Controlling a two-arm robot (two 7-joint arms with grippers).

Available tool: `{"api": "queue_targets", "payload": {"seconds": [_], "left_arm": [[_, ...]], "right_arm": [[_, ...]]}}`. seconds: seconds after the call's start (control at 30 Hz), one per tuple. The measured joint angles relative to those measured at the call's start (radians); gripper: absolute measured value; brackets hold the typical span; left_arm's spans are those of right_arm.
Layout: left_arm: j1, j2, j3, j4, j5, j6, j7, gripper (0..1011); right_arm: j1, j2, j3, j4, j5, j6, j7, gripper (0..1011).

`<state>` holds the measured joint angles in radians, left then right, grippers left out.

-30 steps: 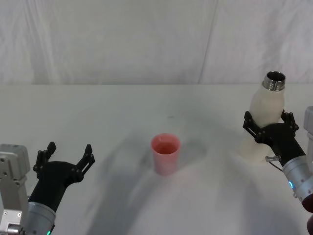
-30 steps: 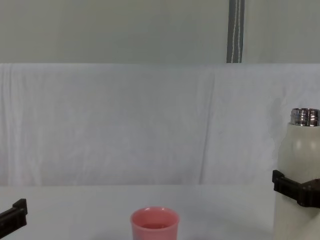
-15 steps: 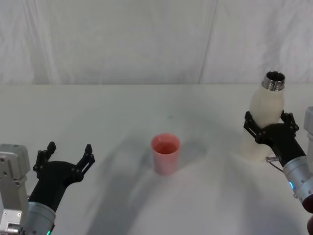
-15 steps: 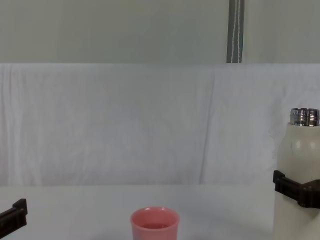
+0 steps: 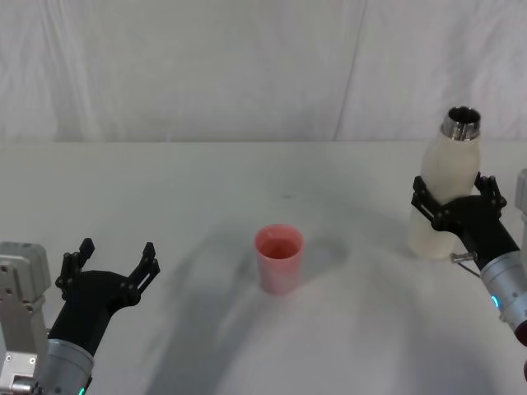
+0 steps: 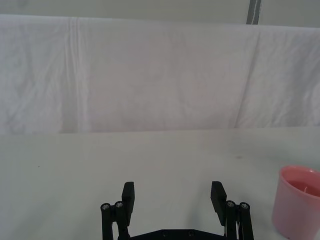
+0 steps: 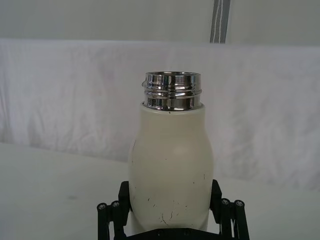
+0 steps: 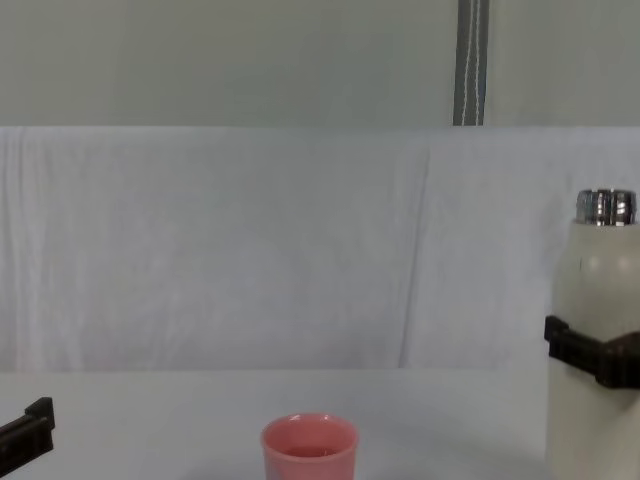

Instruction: Grasp the thermos with one hand and pour water into the cup lid.

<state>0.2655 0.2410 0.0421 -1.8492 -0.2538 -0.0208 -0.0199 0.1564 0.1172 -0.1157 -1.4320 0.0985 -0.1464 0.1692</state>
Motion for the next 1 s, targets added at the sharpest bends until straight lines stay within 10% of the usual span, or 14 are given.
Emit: {"api": "queue_targets", "payload": {"seconds": [0.43, 1.0], "left_arm": [[0.000, 0.000, 0.000, 0.000, 0.000, 0.000, 0.000, 1001], [0.000, 0.000, 0.000, 0.000, 0.000, 0.000, 0.000, 1001]], "right_arm": [[0.012, 0.045, -0.018, -0.055, -0.040, 0.020, 0.015, 951], [0.092, 0.199, -0.180, -0.204, -0.347, 0.109, 0.058, 951]]}}
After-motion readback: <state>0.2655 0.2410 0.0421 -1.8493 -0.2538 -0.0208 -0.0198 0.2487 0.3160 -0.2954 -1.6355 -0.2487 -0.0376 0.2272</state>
